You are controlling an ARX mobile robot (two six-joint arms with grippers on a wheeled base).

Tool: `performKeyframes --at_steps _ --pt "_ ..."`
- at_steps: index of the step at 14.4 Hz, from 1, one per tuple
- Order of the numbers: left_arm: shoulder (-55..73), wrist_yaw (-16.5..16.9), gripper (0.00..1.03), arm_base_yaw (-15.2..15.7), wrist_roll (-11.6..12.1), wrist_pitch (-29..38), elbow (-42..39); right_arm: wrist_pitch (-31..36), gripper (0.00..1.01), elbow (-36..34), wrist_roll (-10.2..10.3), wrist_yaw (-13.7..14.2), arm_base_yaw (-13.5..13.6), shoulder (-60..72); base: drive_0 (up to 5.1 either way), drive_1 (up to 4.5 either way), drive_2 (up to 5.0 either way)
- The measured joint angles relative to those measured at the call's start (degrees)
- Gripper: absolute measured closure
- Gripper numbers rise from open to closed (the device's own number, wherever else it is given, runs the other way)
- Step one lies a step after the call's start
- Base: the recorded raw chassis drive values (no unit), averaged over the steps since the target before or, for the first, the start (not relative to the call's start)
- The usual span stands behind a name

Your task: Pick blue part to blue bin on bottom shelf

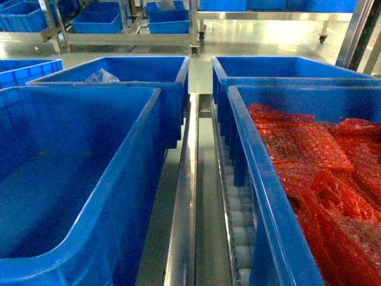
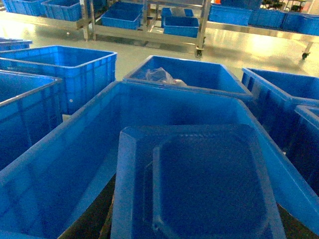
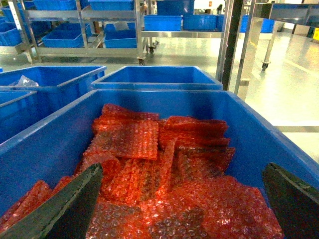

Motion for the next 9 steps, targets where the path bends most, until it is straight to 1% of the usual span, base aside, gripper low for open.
performKeyframes --at_steps 1,2,3,4,5,7,8,9 --pt "0.22 -1.05 0.60 -0.50 0.33 -1.70 0.35 0.00 0.03 0.00 0.00 0.00 0.00 0.00 0.0 0.00 0.0" --pt "1.70 -4.83 0.60 -2.27 1.66 -3.93 1.01 0.00 0.03 0.00 0.02 0.00 0.00 0.00 0.0 0.00 0.0" --pt "2.78 -5.88 0.60 -4.13 2.91 -2.58 1.11 -0.02 0.03 0.00 0.00 0.00 0.00 0.00 0.0 0.00 0.0" --pt "4.15 -6.10 0.60 -5.38 3.67 0.63 1.79 0.00 0.03 0.00 0.00 0.00 0.00 0.00 0.0 0.00 0.0" --pt "11.41 -2.64 0.60 -4.52 4.98 10.10 4.02 0.02 0.03 0.00 0.02 -0.02 0.00 0.00 0.0 0.00 0.0" --pt "33.09 4.74 0.60 -1.01 6.29 28.46 8.24 0.00 0.03 0.00 0.00 0.00 0.00 0.00 0.0 0.00 0.0" --pt "42.66 5.68 0.55 0.04 5.14 31.78 11.17 0.02 0.03 0.00 0.00 -0.02 0.00 0.00 0.0 0.00 0.0" --pt "48.24 5.60 0.42 0.31 4.28 31.01 12.79 0.00 0.03 0.00 0.00 0.00 0.00 0.00 0.0 0.00 0.0"
